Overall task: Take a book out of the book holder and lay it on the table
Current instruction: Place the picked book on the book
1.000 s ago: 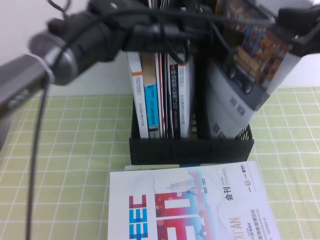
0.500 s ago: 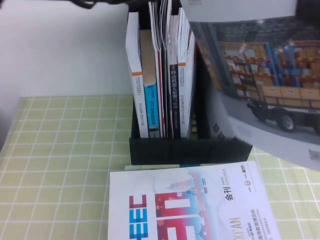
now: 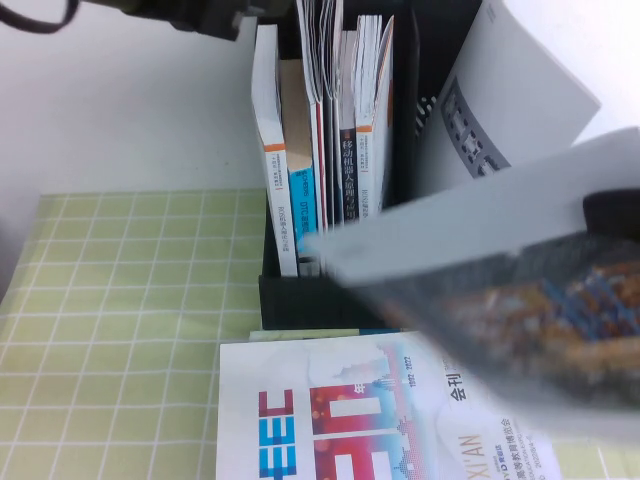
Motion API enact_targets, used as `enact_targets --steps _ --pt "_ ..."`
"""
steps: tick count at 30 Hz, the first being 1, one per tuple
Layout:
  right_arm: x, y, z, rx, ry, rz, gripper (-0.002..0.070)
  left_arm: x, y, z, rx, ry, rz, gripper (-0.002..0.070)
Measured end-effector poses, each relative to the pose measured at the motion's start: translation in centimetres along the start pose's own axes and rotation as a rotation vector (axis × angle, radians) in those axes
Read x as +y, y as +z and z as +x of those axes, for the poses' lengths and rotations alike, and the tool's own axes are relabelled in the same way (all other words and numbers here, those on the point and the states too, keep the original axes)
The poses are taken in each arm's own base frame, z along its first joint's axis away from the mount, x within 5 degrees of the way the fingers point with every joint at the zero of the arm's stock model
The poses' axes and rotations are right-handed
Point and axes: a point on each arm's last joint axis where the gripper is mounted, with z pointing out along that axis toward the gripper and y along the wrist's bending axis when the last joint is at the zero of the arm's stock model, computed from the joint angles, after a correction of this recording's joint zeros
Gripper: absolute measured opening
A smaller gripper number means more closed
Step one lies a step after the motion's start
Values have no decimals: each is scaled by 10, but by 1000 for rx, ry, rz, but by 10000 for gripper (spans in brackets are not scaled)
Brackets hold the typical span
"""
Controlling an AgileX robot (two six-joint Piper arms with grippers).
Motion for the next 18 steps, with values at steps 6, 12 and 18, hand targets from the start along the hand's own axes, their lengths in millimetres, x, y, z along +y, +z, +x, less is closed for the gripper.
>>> enact_targets --steps 6,12,18 --pt "-3 5 -12 86 -112 112 18 -11 -15 -1 14 -26 16 -2" --pt "12 35 -18 197 -189 78 18 -13 -17 2 47 -50 18 -2" --pt "30 79 -10 386 -340 103 18 -13 -17 4 65 -58 27 -3"
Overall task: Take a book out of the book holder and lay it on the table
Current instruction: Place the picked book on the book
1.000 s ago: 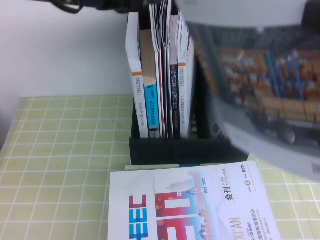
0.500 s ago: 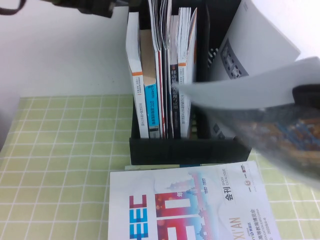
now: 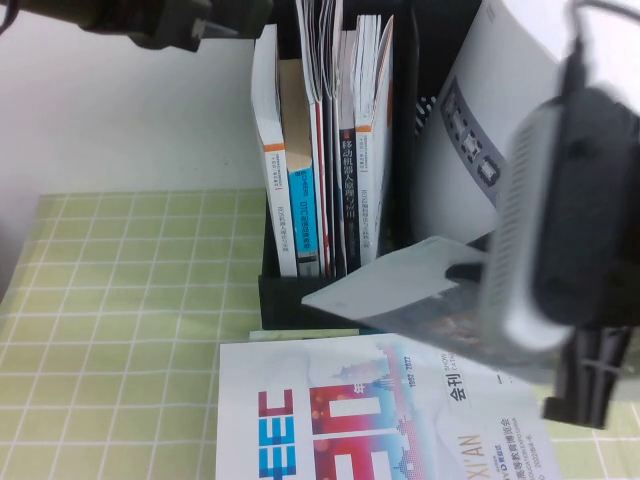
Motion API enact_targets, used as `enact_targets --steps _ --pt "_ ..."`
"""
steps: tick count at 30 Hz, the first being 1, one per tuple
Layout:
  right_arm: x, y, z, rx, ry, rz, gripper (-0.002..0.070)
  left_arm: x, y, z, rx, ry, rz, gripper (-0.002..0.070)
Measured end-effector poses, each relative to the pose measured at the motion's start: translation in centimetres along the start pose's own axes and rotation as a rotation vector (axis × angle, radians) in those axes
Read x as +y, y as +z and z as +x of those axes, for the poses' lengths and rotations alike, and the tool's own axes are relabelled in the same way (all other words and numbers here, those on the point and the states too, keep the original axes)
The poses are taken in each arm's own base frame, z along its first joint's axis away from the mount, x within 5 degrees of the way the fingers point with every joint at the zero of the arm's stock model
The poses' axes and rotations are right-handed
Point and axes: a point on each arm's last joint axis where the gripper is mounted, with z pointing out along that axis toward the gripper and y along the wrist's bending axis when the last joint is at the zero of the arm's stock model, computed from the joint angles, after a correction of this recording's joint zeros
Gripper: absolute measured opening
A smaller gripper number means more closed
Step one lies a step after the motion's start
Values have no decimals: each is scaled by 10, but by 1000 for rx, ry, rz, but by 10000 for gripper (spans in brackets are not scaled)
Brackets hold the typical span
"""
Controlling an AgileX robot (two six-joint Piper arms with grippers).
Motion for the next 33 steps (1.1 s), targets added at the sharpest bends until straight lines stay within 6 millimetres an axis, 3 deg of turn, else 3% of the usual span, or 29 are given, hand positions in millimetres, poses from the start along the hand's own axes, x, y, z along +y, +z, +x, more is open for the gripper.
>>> enact_targets --steps 9,16,25,29,33 --pt "29 38 -31 68 -165 170 18 0 0 1 15 -1 5 -2" --pt "74 91 -42 113 -193 35 18 0 0 1 16 0 3 -2" --pt "128 173 -27 235 -61 -187 18 -2 -2 1 12 3 0 -2" --pt "142 192 -19 263 -125 -247 18 -5 -7 0 3 9 -3 -2" --pt "143 203 -15 260 -223 -223 18 -5 -7 0 1 10 -4 -3"
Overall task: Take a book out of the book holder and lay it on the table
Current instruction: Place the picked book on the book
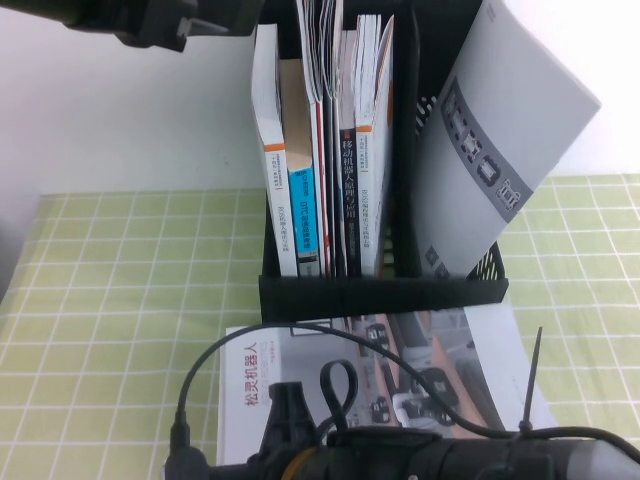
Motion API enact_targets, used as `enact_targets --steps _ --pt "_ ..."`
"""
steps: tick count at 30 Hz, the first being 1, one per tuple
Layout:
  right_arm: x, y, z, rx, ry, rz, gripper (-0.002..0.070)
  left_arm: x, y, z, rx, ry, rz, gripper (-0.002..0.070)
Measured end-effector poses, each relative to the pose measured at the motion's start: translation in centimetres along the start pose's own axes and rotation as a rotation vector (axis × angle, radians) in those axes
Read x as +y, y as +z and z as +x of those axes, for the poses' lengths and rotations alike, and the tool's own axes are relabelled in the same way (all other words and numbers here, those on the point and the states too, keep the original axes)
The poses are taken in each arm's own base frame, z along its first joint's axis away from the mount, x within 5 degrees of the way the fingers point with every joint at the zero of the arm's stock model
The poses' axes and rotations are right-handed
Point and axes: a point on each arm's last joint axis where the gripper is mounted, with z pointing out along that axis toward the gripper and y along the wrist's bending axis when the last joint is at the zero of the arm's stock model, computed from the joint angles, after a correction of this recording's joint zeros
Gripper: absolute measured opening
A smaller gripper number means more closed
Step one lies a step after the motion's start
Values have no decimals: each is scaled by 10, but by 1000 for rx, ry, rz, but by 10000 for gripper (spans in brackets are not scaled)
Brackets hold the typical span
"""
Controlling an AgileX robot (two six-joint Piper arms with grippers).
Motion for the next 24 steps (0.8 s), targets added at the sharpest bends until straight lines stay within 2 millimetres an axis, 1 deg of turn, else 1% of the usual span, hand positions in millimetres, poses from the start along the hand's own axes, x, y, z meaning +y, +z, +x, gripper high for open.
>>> enact_targets --steps 3,8,10,11,12,14,16,19,20,21,22,24 --pt "-5 2 1 -4 -17 28 18 0 0 0 1 1 -2 -3" --pt "-5 2 1 -3 -1 24 18 0 0 0 1 1 -2 -2" --pt "-4 2 1 0 10 14 32 0 0 0 1 1 -2 -2" --pt "-4 2 2 7 13 6 53 0 0 0 1 1 -2 -3" --pt "-3 2 2 13 16 -4 85 0 0 0 1 1 -2 -3" --pt "-1 2 3 22 31 -21 181 0 0 0 1 1 -2 -3" --pt "0 2 4 34 50 -39 324 0 0 0 0 1 -3 -2" --pt "3 -1 4 43 62 -55 512 0 0 0 -3 -2 -5 -2" --pt "4 -3 3 38 63 -56 554 0 0 0 -3 -2 -5 -2" --pt "6 -10 0 20 57 -54 579 0 0 0 -3 -2 -5 -3" --pt "7 -15 -3 4 51 -51 591 0 0 0 -4 -3 -4 -3" --pt "12 -32 -10 -42 32 -44 589 0 0 -1 -8 -6 2 -2"
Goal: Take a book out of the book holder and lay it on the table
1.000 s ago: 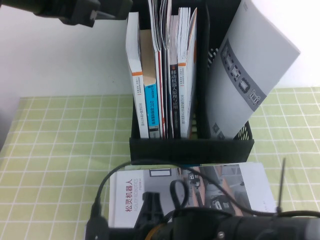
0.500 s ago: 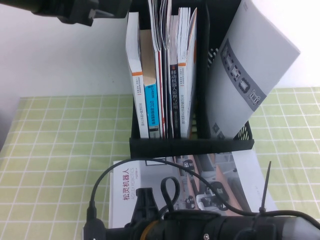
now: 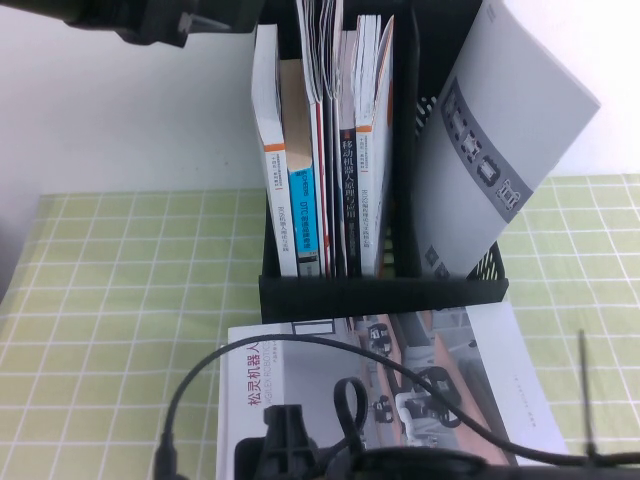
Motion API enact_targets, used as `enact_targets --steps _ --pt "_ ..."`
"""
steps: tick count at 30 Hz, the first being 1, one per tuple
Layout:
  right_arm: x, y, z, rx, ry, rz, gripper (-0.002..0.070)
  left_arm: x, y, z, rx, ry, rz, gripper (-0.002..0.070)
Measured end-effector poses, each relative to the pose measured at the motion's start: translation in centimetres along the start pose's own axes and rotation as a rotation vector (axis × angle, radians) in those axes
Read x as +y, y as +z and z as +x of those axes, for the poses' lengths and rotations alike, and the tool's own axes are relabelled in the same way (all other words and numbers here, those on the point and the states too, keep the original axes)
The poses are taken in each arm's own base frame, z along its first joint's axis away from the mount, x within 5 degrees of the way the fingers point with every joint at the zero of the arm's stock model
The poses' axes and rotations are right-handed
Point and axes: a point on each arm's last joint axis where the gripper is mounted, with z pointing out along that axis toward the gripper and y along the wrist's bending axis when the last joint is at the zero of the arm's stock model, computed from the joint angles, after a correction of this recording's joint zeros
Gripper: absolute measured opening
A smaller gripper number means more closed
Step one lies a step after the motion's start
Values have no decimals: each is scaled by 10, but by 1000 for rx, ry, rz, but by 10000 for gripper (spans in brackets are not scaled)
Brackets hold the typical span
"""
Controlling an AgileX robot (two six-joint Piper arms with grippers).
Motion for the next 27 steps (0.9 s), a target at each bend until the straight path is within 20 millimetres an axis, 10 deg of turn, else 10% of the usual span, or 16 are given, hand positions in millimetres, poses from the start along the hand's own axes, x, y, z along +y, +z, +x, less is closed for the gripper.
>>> enact_targets --steps 4,10,21,27 --pt "3 -45 -17 -105 -14 25 469 -2 0 -1 -7 -9 17 -2" --pt "-18 -123 -23 -248 -21 160 70 -10 -7 5 54 6 52 -2" --pt "-87 -203 56 -167 358 475 4 -68 -78 64 -42 34 -134 -3" --pt "-74 -217 83 -362 460 444 4 -94 -84 141 -155 -92 -208 -2"
